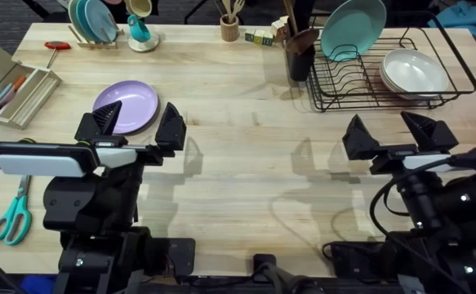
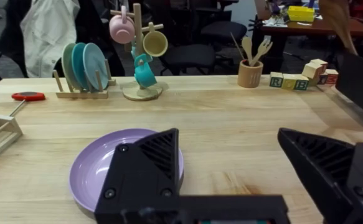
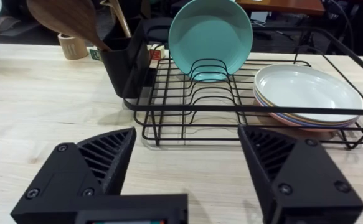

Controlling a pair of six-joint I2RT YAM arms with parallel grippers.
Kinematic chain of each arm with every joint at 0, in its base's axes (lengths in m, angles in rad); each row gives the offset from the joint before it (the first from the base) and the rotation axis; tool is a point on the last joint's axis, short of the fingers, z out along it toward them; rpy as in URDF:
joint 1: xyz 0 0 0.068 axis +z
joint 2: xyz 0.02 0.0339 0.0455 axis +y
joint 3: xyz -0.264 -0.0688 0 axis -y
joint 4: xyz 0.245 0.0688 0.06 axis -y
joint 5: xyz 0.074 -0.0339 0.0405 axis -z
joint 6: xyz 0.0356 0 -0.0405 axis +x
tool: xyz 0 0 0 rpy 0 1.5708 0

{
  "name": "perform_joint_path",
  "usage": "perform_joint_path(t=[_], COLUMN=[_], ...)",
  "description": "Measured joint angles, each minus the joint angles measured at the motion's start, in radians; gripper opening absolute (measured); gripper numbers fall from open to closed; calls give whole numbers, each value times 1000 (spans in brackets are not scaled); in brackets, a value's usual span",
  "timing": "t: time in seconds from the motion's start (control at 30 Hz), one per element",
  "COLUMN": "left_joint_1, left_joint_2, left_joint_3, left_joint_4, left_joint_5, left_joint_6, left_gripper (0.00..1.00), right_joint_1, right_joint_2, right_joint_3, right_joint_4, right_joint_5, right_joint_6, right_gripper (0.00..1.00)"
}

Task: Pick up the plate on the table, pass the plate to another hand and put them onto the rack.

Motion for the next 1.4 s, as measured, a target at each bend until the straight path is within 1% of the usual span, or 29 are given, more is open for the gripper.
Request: perform_joint_path(t=[0.63,0.67,0.77,0.83,0.9,0.97,1.07,1.23,1.4], left_joint_1=[0,0,0,0,0,0,0,0,0], left_joint_2=[0,0,2,4,14,41,109,283,497], left_joint_3=[0,0,15,64,125,195,311,504,683], left_joint_4=[-9,-18,-94,-193,-278,-333,-380,-460,-497], left_joint_5=[-7,-7,-8,-15,-27,-40,-54,-60,-60], left_joint_6=[0,0,0,0,0,0,0,1,1], left_gripper=[993,993,993,993,993,993,993,993,991], right_joint_1=[-2,-2,-2,-3,-3,-3,-3,-3,-3], right_joint_2=[0,0,0,1,8,41,115,296,528], right_joint_3=[1,1,10,38,90,153,269,481,676], right_joint_4=[-7,-11,-34,-88,-196,-282,-363,-439,-504], right_joint_5=[11,10,14,17,27,37,45,48,48], right_joint_6=[0,0,0,0,0,0,0,0,0], right_gripper=[996,995,994,994,994,994,994,994,994])
